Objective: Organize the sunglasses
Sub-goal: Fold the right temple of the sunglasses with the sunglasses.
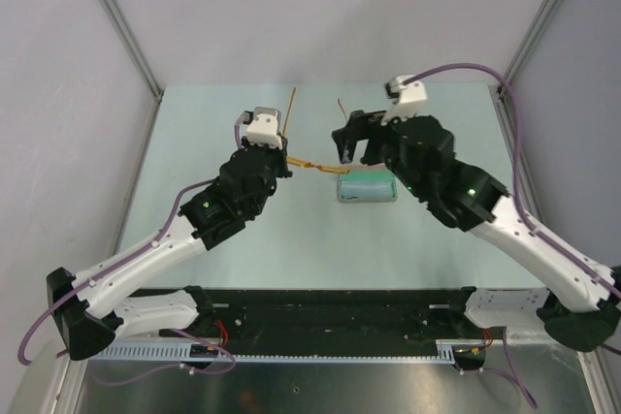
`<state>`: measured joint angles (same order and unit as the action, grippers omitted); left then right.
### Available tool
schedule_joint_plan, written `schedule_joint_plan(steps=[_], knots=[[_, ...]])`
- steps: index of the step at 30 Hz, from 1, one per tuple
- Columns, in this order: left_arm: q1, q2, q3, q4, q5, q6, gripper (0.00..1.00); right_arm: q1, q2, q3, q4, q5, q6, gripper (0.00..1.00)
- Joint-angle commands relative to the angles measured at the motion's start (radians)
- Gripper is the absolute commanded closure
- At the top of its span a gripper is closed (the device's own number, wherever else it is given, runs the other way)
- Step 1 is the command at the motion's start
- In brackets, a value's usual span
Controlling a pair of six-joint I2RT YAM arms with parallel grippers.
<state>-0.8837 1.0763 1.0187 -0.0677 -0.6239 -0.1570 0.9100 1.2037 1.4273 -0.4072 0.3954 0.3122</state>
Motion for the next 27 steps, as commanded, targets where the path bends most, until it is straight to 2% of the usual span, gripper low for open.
schedule_joint_plan(steps=[1,5,9,16,19,27], knots=[[-0.006,0.001,0.009,0.048,-0.05,-0.01,1.0,-0.02,-0.117,0.006,-0.001,0.129,0.004,0.14],[-0.006,-0.01,0.009,0.048,-0.037,-0.01,0.99,-0.072,-0.116,0.005,-0.062,0.171,0.04,0.23],[-0.006,-0.016,0.014,0.048,0.01,-0.009,1.0,-0.135,-0.04,0.024,-0.081,0.132,0.061,0.34],[-0.006,-0.007,0.03,0.048,0.039,-0.001,1.0,-0.175,0.137,0.105,-0.033,0.074,0.024,0.61],[-0.006,-0.003,0.035,0.049,0.039,-0.001,0.99,-0.169,0.178,0.136,-0.033,0.037,0.021,0.66],[-0.006,0.01,0.041,0.048,0.033,-0.019,1.0,-0.074,0.215,0.147,-0.033,0.042,0.004,0.65]])
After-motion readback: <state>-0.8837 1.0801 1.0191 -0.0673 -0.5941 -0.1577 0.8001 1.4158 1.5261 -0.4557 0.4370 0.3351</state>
